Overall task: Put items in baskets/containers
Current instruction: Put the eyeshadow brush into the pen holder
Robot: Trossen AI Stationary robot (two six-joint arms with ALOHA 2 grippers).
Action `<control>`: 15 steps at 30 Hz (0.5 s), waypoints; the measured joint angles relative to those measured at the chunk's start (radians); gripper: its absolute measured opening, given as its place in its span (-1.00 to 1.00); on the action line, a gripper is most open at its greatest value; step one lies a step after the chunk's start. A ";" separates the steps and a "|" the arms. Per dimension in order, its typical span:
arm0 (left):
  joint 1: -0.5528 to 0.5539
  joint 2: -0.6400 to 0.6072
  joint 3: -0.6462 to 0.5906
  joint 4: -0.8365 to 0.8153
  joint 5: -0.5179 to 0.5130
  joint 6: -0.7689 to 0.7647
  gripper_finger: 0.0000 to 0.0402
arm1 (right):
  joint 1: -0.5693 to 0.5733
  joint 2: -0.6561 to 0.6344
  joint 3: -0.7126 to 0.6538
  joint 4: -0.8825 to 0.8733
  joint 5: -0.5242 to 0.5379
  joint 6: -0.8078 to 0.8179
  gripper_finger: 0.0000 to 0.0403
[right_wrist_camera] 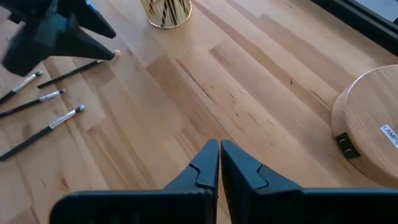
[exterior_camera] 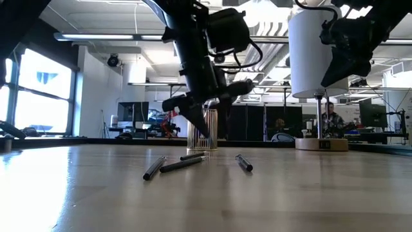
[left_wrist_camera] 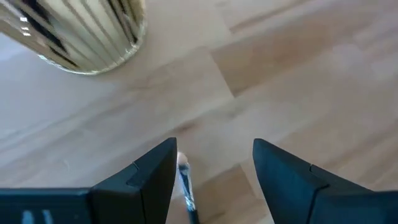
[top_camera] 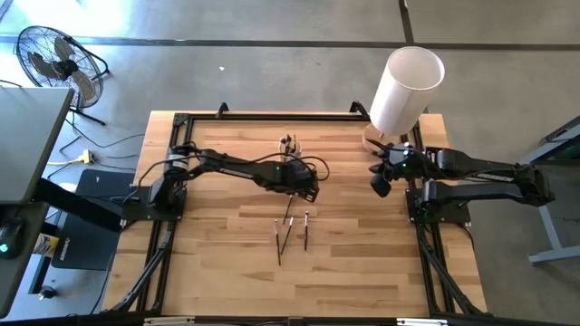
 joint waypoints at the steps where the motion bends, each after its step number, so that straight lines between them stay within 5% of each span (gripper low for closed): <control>1: 0.000 0.010 0.000 0.002 -0.018 -0.014 0.04 | 0.000 -0.001 0.000 0.000 0.003 0.000 -0.94; 15: -0.002 0.098 0.004 -0.004 0.005 -0.097 0.01 | 0.000 -0.003 0.000 0.001 0.013 -0.038 -0.94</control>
